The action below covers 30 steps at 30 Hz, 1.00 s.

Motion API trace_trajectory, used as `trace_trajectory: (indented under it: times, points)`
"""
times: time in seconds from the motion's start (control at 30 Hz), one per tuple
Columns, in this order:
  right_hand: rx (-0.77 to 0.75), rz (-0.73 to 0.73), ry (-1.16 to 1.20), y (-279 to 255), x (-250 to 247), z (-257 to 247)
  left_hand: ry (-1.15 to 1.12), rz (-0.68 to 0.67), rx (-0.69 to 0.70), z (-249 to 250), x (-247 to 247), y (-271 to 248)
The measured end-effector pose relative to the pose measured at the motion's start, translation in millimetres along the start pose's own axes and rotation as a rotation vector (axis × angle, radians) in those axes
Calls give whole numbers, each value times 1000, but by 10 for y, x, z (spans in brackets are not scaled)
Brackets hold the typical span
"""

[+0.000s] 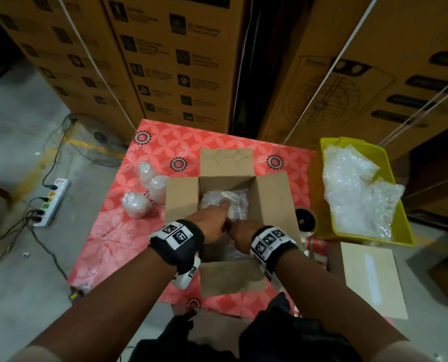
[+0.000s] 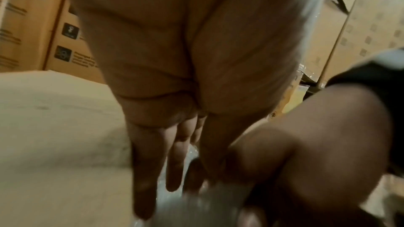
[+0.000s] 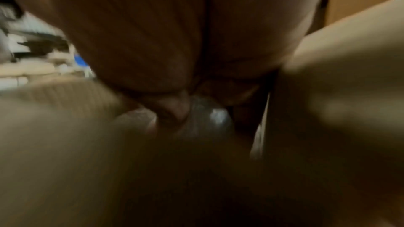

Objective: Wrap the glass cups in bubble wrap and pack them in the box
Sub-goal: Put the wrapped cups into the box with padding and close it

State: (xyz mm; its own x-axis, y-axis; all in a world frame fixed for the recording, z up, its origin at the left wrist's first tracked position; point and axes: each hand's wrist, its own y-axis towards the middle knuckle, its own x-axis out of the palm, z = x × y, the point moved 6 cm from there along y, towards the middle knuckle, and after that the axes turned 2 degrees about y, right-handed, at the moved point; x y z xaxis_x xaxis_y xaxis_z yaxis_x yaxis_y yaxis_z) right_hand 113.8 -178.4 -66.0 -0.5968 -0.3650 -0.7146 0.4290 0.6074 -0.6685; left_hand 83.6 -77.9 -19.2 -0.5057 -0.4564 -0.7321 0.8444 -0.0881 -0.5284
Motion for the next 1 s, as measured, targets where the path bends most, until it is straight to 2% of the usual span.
trace_trajectory:
  times: [0.1, 0.23, 0.4, 0.5, 0.8, 0.9, 1.0]
  points:
    - [57, -81, -66, 99, 187, 71, -151, 157, 17, -61, -235, -29]
    - [51, -45, -143, 110, 175, 67, -372, 444, 15, -346, -590, -189]
    - [21, -4, -129, 234, 69, 20, -498, 796, -13, -820, -864, -469]
    - [23, 3, -126, 228, 25, 10, -520, 922, -70, -1104, -894, -602]
    - [14, -22, -127, 198, -90, -7, -461, 942, -238, -1748, -845, -865]
    - [12, -58, -106, 240, -132, -42, -462, 877, -343, -2045, -801, -925]
    - [4, -91, -110, 263, -150, -89, -394, 728, -397, -2212, -703, -869]
